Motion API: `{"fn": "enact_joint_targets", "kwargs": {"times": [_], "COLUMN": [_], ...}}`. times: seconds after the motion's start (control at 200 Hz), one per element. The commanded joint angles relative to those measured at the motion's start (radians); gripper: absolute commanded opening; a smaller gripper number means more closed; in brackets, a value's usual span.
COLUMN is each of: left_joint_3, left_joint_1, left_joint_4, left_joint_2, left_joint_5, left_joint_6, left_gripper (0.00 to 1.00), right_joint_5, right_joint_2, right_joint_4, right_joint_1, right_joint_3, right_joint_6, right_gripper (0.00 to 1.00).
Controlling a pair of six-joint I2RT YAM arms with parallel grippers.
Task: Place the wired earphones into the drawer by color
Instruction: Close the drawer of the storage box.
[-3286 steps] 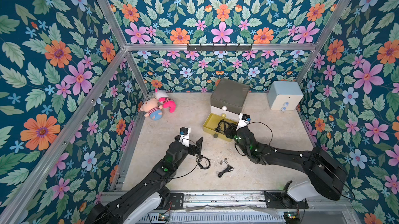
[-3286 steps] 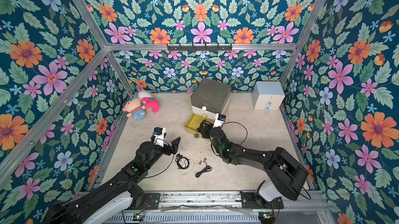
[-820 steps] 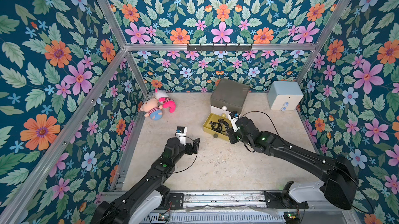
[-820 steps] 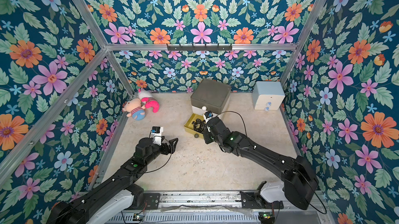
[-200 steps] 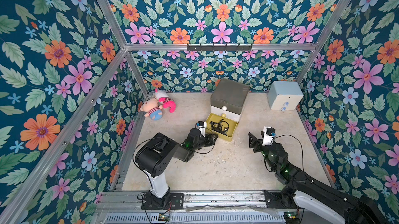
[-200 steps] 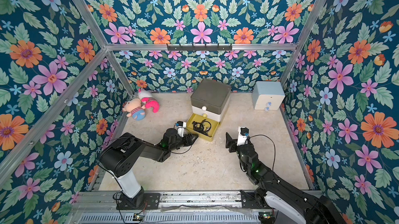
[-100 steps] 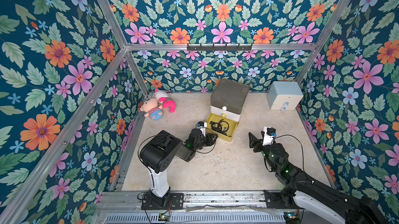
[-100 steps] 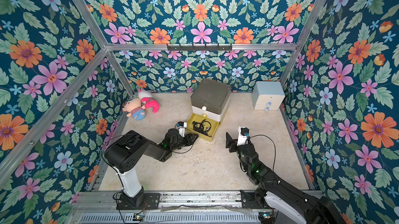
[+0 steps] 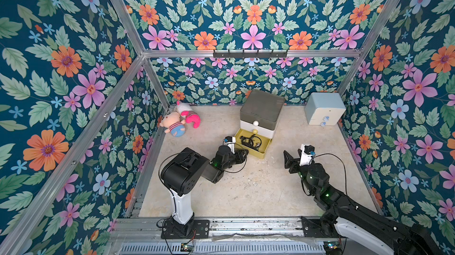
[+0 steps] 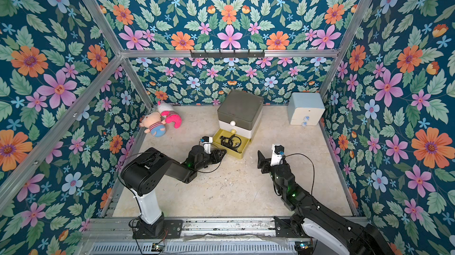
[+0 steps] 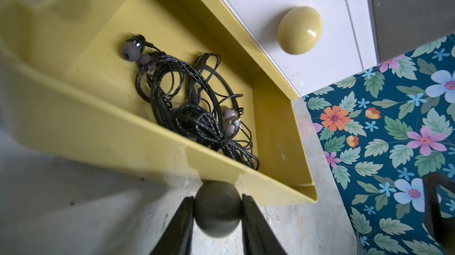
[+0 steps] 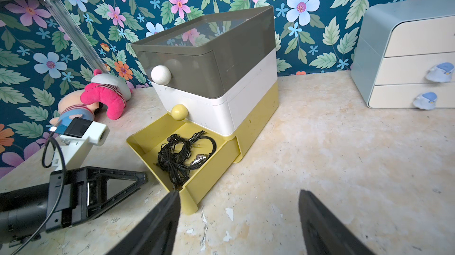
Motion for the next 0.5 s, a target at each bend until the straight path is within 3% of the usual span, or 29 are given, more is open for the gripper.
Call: {"fn": "enact_joint_targets", "kwargs": {"times": [0.0,0.495], "left_joint_3": [0.026,0.123], "left_joint_1": [-0.002,-0.018], "left_joint_4": [0.067,0.083], "left_joint_2": [0.012,0.085], "left_joint_5": [-0.019,-0.070], "left_joint_6": [-0.005,-0.031], "left_gripper": [0.37,0.37], "right_joint_5": [0.012,0.014], "right_joint_2": [-0.004,-0.022], "right_joint_4": [0.028,0.022], "right_joint_1": [0.001,0.002], "right_joint_3": [0.000,-0.001], "right_joint_6": [-0.005,-0.004], "right_gripper": [0.80,0.80]}}
